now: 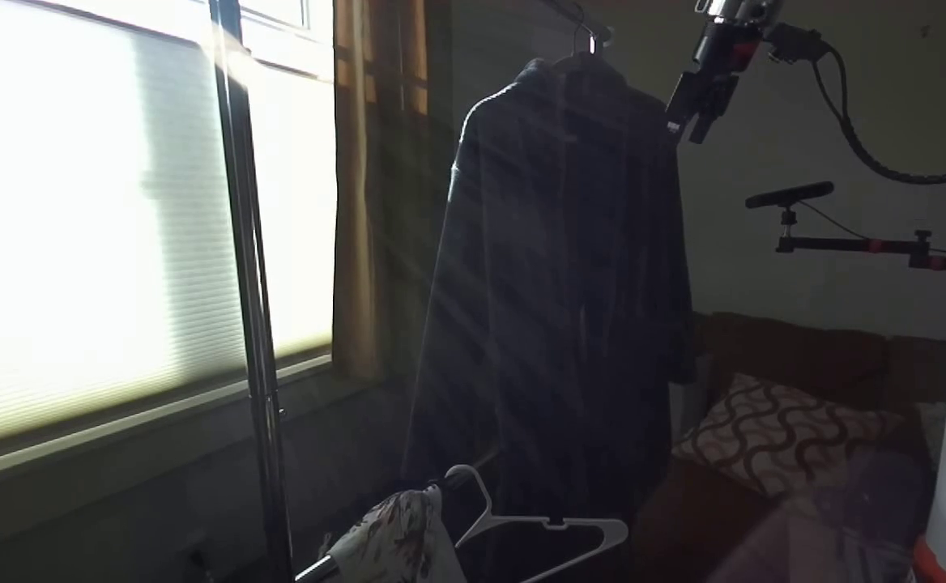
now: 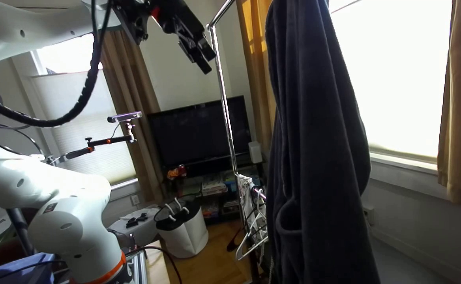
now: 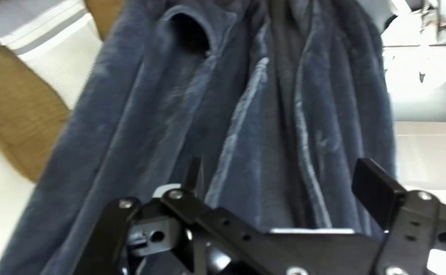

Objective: Place the robe on the right end of the rail

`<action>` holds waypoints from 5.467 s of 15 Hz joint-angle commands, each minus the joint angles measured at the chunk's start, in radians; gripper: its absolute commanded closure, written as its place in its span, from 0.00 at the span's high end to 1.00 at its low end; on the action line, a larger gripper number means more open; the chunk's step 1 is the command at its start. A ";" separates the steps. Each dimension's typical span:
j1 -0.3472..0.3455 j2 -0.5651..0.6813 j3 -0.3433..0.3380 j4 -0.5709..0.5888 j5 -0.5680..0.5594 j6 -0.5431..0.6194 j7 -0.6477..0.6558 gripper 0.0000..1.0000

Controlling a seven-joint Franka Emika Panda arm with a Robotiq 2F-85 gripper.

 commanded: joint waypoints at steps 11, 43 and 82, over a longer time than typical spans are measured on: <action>0.035 0.137 -0.159 0.373 -0.047 -0.039 -0.268 1.00; 0.120 0.784 -0.754 1.110 0.799 -0.488 -1.344 1.00; -0.440 1.013 -0.208 1.393 0.881 -0.705 -1.016 0.71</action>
